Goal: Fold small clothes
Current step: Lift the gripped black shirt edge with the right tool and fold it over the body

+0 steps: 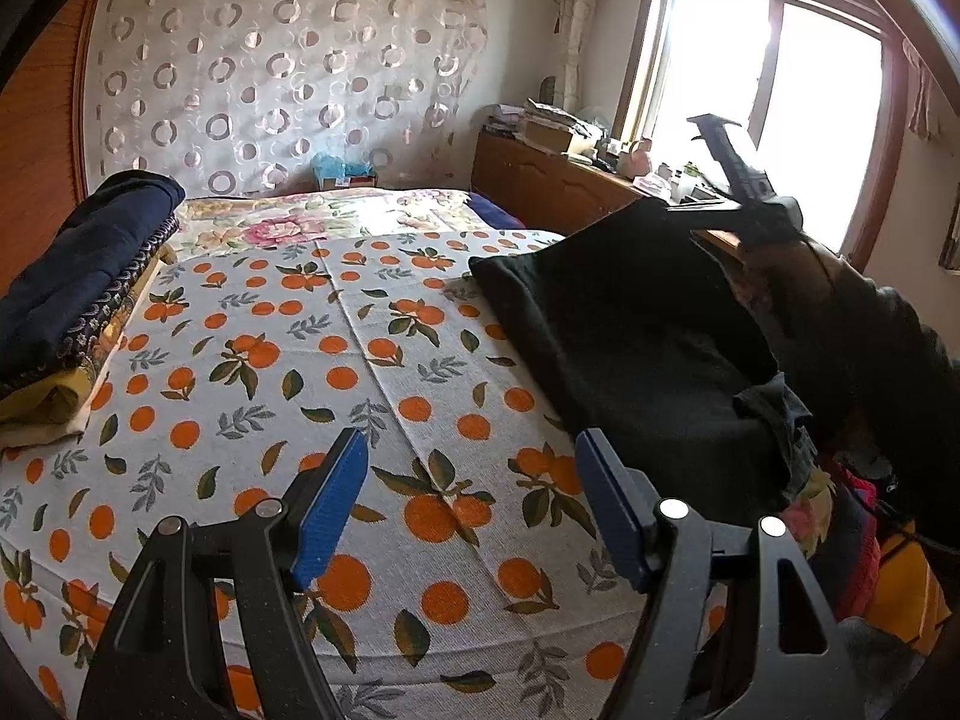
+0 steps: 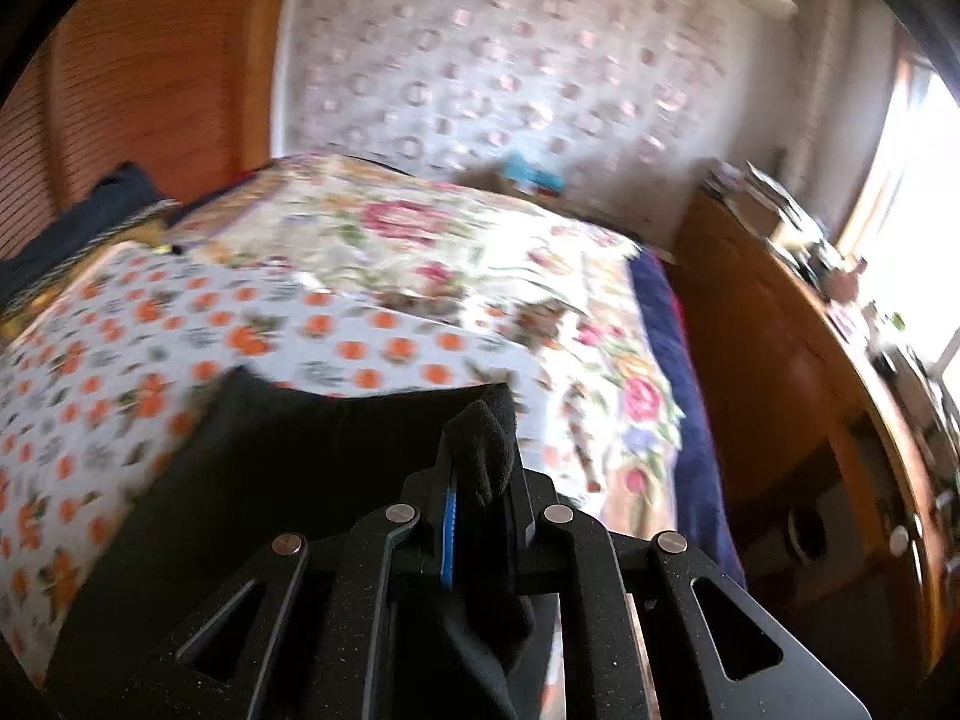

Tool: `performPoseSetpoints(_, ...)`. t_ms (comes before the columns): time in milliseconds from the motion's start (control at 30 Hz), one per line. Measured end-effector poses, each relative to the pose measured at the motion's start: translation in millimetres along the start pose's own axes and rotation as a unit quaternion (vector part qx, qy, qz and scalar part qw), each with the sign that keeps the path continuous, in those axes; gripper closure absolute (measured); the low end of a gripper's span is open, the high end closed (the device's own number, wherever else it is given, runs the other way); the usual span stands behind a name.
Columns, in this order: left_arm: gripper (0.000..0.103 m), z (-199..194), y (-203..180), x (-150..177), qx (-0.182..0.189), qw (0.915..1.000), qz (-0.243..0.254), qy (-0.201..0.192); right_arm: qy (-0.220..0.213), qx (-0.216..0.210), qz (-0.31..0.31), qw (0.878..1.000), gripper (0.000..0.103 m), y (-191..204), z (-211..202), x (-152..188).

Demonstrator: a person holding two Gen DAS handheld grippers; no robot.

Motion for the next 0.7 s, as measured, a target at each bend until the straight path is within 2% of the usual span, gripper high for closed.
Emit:
performPoseSetpoints(67, 0.030, 1, -1, 1, 0.001, 1.0000, 0.000, 0.002, 0.014, 0.031, 0.008, 0.999, 0.090, -4, 7, 2)
performPoseSetpoints(133, 0.030, 3, -2, 1, 0.003, 1.0000, 0.000, 0.004, 0.009, 0.042, 0.002, 0.999, 0.069, 1, 4, 3)
performPoseSetpoints(233, 0.030, 5, -6, 2, 0.006, 0.9999, 0.004, 0.008, -0.010, 0.033, 0.001, 0.999, 0.056, 9, -9, 0)
performPoseSetpoints(367, 0.030, 6, -15, 2, 0.014, 0.9998, 0.010, 0.010, -0.018, 0.004, -0.001, 1.000, 0.053, 28, -40, 13)
performPoseSetpoints(533, 0.030, 10, -29, 5, 0.026, 0.9993, 0.019, 0.016, -0.017, -0.038, -0.007, 0.999, 0.053, 55, -86, 58)
performPoseSetpoints(700, 0.030, 16, -40, 10, 0.037, 0.9987, 0.025, 0.026, 0.008, -0.073, -0.005, 0.997, 0.053, 81, -109, 105)
Point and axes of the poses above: each gripper's, at about its wrist camera, not at the fingertips, and z roughly the way its jaws point, y to its left, x to its underside, the point moved 8 cm from there along z, roughly the way its jaws point, and after that the axes turned 10 degrees about -y, right-handed, at the moved point
